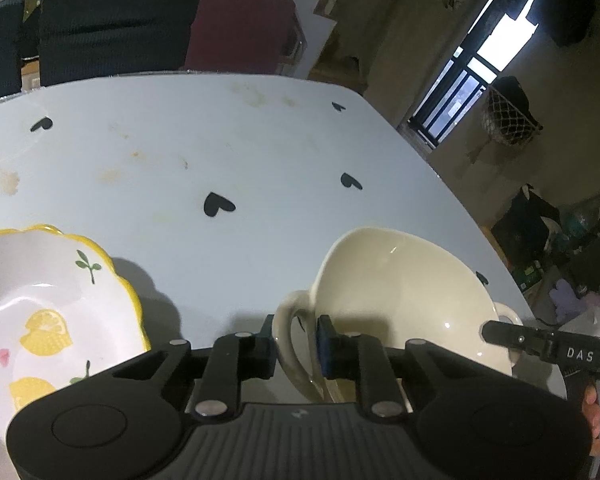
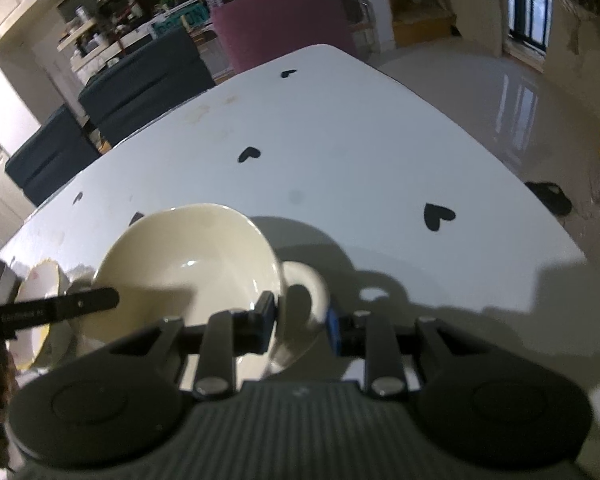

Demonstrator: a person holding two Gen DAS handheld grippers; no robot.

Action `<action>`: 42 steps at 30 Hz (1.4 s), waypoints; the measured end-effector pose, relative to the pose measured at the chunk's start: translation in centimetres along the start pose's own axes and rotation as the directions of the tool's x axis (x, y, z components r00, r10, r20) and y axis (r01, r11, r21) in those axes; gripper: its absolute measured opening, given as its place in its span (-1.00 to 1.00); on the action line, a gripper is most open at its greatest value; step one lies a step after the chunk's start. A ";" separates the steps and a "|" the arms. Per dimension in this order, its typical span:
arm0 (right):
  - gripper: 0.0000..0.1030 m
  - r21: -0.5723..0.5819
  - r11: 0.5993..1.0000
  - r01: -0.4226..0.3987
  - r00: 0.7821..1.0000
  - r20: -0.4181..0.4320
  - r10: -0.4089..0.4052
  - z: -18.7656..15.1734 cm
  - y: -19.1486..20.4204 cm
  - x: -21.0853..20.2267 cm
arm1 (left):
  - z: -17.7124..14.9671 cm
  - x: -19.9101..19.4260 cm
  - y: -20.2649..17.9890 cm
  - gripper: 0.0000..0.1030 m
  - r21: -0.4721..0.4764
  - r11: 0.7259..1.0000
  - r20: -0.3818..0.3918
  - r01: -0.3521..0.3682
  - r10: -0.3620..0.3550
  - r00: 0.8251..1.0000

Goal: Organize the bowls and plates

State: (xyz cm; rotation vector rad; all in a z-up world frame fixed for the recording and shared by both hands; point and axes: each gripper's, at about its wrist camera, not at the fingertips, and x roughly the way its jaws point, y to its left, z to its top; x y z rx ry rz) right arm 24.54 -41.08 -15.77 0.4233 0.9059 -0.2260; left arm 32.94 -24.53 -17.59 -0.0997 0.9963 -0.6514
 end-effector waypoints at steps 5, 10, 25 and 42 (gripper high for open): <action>-0.38 -0.025 1.000 -0.010 1.000 0.020 0.011 -0.1 0.3 -1.4 | 0.0 -2.3 -1.0 -0.59 0.014 1.000 0.043 -0.004 0.004 0.999; -0.39 -0.028 0.999 -0.038 0.997 0.067 0.040 -0.3 0.6 -4.0 | -0.4 -6.1 -2.1 -0.59 0.019 0.999 0.093 -0.027 0.025 0.995; -0.39 -0.161 0.972 -0.169 0.974 0.127 0.190 -3.3 6.9 -10.7 | -5.5 -20.1 0.2 -0.59 -0.062 0.991 0.233 -0.118 0.129 0.964; -0.39 -0.268 0.921 -0.283 0.953 0.031 0.301 -6.0 12.8 -10.5 | -14.4 -28.2 7.4 -0.61 -0.214 0.962 0.308 -0.168 0.230 0.923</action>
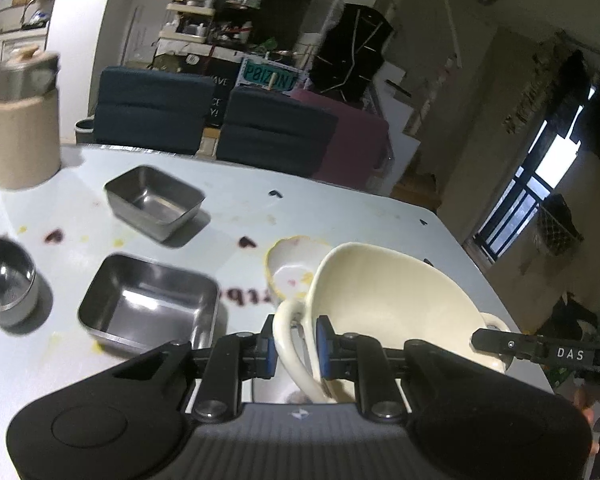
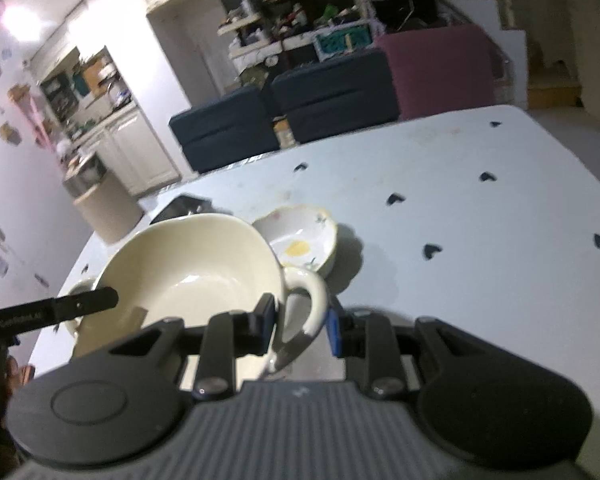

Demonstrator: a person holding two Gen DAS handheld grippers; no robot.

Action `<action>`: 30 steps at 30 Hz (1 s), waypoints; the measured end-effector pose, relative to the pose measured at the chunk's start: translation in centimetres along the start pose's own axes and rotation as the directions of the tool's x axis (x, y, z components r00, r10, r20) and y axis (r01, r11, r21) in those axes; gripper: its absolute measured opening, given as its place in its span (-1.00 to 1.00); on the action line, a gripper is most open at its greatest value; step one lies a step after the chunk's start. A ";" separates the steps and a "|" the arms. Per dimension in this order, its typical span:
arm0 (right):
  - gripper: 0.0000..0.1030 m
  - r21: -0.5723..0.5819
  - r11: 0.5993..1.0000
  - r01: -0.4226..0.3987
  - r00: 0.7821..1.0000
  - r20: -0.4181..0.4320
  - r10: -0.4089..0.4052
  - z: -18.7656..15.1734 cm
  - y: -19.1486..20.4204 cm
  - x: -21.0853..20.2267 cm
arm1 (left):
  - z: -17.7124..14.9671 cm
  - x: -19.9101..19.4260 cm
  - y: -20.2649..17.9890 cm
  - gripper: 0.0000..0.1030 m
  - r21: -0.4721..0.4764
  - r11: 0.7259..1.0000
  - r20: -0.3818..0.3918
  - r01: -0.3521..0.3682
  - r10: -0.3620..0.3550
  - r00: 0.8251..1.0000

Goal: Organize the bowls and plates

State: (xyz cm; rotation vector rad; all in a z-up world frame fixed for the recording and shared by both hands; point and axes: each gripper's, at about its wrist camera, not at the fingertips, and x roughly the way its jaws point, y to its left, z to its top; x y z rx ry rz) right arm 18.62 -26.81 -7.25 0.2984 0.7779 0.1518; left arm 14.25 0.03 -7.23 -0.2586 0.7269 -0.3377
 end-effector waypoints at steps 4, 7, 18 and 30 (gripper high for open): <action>-0.39 -0.032 0.999 0.026 0.999 -0.027 -0.027 -0.2 0.7 0.5 | -1.0 0.8 1.8 -0.61 -0.043 0.999 -0.026 0.028 -0.029 0.999; -0.39 -0.047 0.998 0.046 0.998 -0.041 -0.048 -0.7 1.1 0.4 | -1.4 1.7 2.3 -0.61 -0.053 0.998 -0.041 0.034 -0.036 0.999; -0.39 -0.051 0.993 0.108 0.986 -0.120 -0.114 -2.3 -0.3 1.1 | -3.0 5.5 3.8 -0.60 -0.109 0.992 -0.113 0.057 -0.070 0.991; -0.39 -0.078 0.988 0.130 0.975 -0.170 -0.142 -2.0 1.2 3.1 | -3.9 6.9 4.6 -0.59 -0.146 0.989 -0.152 0.025 -0.048 0.987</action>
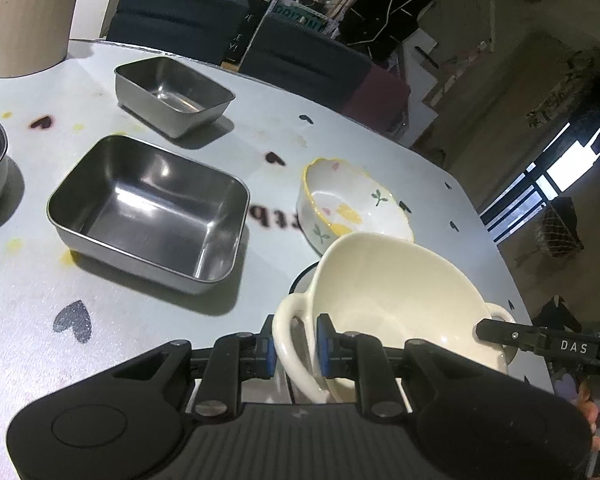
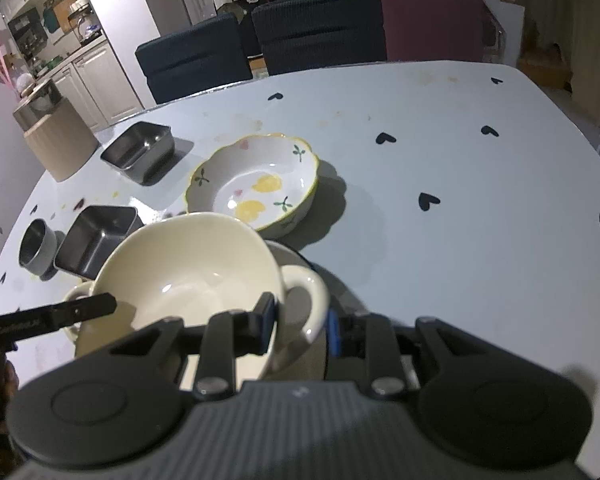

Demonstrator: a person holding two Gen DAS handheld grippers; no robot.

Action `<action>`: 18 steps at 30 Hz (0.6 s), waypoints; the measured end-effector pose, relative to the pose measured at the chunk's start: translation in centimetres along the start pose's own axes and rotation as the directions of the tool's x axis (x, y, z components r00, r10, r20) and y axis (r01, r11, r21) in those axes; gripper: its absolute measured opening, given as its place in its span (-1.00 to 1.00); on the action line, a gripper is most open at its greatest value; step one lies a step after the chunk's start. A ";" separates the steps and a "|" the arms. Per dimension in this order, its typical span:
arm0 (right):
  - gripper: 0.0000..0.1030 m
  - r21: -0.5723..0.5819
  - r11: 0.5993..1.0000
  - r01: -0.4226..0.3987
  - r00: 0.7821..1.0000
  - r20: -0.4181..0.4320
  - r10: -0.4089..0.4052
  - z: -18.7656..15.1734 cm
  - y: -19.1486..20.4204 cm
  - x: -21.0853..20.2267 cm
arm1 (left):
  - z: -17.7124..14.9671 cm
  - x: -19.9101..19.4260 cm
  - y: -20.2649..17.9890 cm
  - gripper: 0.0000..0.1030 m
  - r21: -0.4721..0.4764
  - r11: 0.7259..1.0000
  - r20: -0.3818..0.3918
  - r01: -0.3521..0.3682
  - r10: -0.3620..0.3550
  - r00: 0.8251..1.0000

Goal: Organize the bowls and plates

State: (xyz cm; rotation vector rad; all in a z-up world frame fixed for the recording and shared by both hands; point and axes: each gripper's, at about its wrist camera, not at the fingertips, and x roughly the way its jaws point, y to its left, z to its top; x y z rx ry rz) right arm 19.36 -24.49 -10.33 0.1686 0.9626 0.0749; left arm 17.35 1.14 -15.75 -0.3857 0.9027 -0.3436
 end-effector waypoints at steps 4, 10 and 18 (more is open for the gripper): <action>-0.39 -0.004 1.000 0.001 1.000 -0.011 -0.001 0.1 0.0 0.0 | -0.1 0.2 0.2 -0.59 -0.011 1.000 -0.016 -0.001 0.000 1.000; -0.39 -0.020 1.000 0.015 1.000 -0.007 -0.016 0.5 0.4 0.4 | -0.3 0.6 0.3 -0.58 -0.022 1.000 -0.027 0.002 -0.003 1.000; -0.40 -0.029 0.999 0.026 1.000 0.000 -0.026 0.4 0.8 0.5 | -0.5 1.2 0.6 -0.56 -0.043 0.999 -0.050 0.003 -0.005 0.999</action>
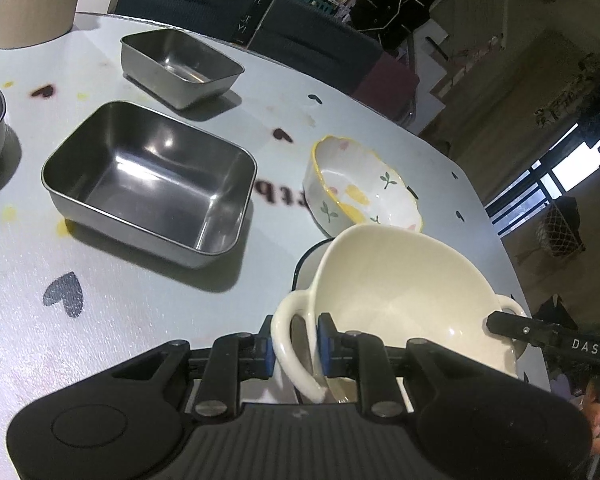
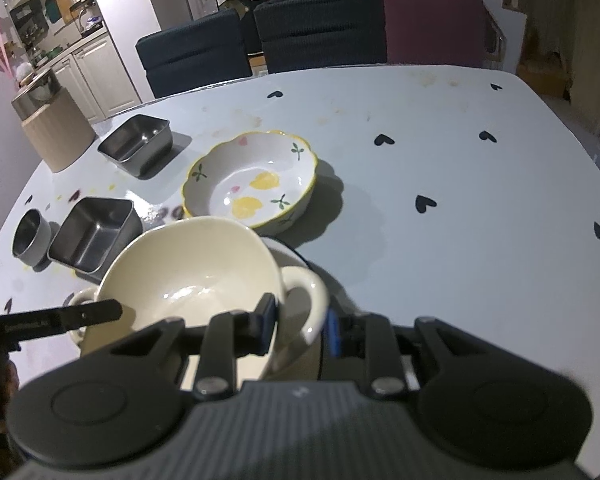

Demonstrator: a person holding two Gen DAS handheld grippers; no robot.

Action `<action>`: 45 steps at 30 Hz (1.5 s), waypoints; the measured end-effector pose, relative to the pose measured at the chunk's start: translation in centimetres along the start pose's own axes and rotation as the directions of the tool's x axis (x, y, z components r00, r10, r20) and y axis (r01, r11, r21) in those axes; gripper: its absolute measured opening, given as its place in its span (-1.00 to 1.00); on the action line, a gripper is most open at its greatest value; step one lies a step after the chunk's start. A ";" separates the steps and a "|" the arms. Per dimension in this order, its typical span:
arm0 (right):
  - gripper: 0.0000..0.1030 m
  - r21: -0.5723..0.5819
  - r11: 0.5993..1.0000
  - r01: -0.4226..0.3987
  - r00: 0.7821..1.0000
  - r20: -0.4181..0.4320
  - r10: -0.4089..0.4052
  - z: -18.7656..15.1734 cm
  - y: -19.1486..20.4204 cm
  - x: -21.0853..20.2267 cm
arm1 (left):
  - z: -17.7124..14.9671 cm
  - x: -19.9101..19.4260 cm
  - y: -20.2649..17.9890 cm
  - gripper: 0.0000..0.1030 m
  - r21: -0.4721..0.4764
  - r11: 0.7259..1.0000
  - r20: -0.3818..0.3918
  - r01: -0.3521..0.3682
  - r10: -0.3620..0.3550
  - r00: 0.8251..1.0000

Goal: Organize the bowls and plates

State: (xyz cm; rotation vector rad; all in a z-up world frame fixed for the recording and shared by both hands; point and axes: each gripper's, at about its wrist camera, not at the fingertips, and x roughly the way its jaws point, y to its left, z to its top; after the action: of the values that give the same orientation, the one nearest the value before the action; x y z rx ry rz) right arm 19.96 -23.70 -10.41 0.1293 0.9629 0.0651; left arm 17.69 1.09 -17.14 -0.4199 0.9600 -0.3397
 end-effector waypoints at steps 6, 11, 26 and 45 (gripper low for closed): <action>-0.41 -0.009 1.000 0.003 1.000 0.001 -0.003 0.0 0.3 0.2 | -0.1 0.2 0.1 -0.54 0.001 1.000 -0.007 -0.008 0.008 1.000; -0.41 -0.012 1.000 0.007 1.000 0.000 -0.007 0.1 0.4 0.3 | -0.2 0.4 0.1 -0.52 -0.001 1.000 -0.016 -0.013 0.013 1.000; -0.42 -0.033 0.999 0.027 1.000 -0.003 -0.027 0.1 0.8 0.3 | -0.4 1.0 0.1 -0.47 0.018 0.999 -0.033 -0.027 0.028 0.999; -0.40 -0.015 1.000 -0.008 0.998 -0.067 0.007 0.1 -0.1 1.1 | -0.5 0.8 -1.1 -0.43 0.131 0.989 -0.025 -0.068 0.072 0.997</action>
State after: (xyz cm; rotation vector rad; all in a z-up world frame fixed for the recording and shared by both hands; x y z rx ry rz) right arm 20.69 -23.72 -11.24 0.1175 1.0282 0.0837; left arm 17.63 -0.32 -17.46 -0.2620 0.9728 -0.3434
